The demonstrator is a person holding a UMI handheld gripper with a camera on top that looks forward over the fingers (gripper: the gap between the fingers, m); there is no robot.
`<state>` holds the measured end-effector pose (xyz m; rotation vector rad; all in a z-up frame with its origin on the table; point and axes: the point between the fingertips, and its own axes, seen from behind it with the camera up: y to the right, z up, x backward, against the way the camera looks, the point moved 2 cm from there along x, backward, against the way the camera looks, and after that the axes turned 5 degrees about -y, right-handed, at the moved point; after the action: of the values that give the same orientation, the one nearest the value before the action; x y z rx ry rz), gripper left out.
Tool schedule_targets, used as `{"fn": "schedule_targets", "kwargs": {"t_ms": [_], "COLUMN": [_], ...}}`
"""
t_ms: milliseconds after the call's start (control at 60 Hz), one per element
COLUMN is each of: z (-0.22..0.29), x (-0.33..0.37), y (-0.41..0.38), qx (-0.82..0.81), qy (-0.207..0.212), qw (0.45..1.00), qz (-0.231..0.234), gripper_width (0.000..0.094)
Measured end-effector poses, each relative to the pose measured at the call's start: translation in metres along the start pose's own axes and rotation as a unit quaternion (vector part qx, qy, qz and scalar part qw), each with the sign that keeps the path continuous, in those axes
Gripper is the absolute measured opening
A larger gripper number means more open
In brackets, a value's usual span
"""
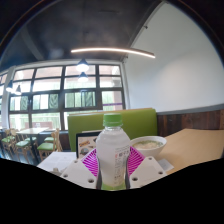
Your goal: Pour water
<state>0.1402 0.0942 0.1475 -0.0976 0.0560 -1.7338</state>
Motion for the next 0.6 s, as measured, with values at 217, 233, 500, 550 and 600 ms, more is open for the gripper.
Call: {"fn": "schedule_targets", "kwargs": {"t_ms": [217, 233, 500, 550, 600], "z": [-0.045, -0.048, -0.052, -0.050, -0.050], "x": [-0.019, -0.019, -0.015, -0.014, -0.013], "y": [-0.007, -0.009, -0.012, -0.013, -0.014], "qx": [0.033, 0.034, 0.047, 0.049, 0.048], "qy": [-0.054, -0.060, -0.054, -0.057, -0.064], "qw": [0.998, 0.998, 0.997, 0.997, 0.997], "qz": [-0.002, 0.000, 0.005, 0.004, 0.006], "gripper_width": [0.0316, 0.0317, 0.0355, 0.0417, 0.0492]}}
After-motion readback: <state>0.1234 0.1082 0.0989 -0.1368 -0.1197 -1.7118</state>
